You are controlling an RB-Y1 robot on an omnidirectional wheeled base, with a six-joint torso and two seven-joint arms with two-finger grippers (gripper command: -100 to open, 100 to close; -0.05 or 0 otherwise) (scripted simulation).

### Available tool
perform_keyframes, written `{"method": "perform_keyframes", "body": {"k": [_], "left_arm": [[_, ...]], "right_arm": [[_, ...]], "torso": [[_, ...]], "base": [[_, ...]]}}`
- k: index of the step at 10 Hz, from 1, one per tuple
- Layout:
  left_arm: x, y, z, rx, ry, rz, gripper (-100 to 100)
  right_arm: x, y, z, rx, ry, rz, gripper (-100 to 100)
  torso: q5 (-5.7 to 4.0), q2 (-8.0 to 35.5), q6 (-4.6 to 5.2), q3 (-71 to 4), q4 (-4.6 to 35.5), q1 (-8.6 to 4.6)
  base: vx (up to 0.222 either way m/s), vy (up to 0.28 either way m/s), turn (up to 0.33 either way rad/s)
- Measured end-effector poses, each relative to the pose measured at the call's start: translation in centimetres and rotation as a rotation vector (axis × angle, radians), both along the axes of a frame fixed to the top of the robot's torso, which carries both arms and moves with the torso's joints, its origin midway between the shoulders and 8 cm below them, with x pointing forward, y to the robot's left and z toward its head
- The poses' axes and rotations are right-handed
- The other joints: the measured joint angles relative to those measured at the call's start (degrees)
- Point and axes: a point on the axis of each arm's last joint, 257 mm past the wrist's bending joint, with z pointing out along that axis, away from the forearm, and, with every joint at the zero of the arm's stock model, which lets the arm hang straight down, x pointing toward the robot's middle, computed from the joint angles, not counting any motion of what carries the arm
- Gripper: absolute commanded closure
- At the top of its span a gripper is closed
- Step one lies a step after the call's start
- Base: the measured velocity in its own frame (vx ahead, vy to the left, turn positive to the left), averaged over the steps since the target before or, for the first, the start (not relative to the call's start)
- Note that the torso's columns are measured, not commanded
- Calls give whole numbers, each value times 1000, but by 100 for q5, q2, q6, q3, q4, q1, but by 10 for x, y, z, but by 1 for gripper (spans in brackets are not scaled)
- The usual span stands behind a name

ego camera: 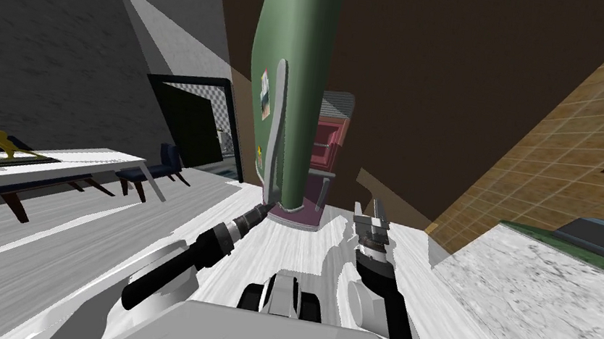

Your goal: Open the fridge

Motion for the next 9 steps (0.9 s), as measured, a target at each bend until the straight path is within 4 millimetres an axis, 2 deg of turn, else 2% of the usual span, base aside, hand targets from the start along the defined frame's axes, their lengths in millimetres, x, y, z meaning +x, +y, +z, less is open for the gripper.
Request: {"method": "perform_keyframes", "body": {"k": [2,5,9], "left_arm": [[-4,-4,-1,0,3,-14,100],[-15,-15,-3,0,10,-58,100],[-29,-28,-6,0,21,-114,100]], "right_arm": [[0,0,0,0,0,0,0],[0,0,0,0,0,0,0],[0,0,0,0,0,0,0]], "torso": [[-16,-21,8,-5,-18,-76],[11,-12,2,1,-20,21],[1,-66,3,-42,-15,10]], "base": [[-32,133,-33],[-20,215,-76],[-25,224,-59]]}}
